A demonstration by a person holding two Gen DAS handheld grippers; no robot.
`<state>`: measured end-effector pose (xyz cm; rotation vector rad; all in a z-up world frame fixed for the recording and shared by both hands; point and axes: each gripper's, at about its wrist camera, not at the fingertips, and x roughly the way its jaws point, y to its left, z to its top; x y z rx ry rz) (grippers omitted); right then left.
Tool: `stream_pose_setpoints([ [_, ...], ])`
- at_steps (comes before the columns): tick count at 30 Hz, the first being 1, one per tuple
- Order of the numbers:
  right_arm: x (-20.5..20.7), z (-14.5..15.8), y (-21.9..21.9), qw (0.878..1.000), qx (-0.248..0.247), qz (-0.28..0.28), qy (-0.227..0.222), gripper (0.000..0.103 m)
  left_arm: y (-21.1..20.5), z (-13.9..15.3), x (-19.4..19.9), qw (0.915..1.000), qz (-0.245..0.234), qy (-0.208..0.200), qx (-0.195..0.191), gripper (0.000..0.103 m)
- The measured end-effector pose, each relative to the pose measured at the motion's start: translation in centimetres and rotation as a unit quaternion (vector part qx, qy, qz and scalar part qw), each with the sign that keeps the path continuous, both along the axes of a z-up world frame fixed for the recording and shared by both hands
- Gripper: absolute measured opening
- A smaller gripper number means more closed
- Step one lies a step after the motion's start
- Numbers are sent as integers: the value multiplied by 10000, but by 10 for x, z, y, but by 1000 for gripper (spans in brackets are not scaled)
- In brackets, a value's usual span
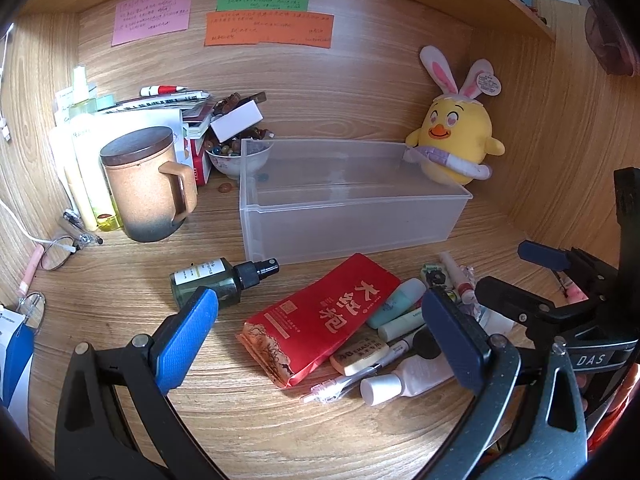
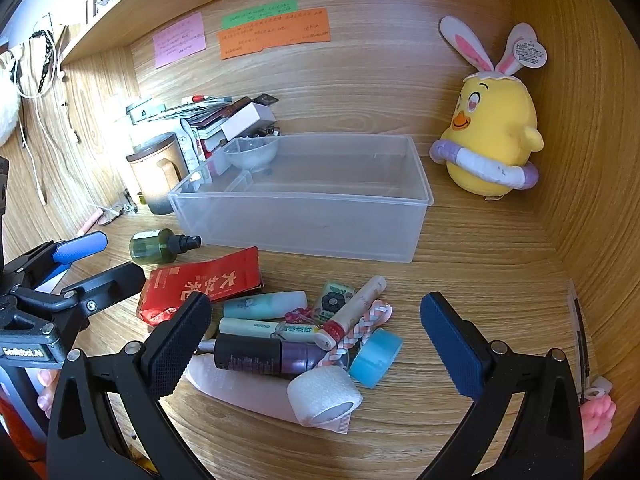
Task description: Organize objects
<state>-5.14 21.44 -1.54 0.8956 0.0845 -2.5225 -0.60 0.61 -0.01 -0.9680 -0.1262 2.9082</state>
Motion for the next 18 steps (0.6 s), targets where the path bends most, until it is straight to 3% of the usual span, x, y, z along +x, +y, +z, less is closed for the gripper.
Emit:
stream_pose_setpoints([
  [18, 5, 5, -3, 10000, 13, 81, 44, 103, -3, -2, -1, 10000, 17, -17, -42, 103],
])
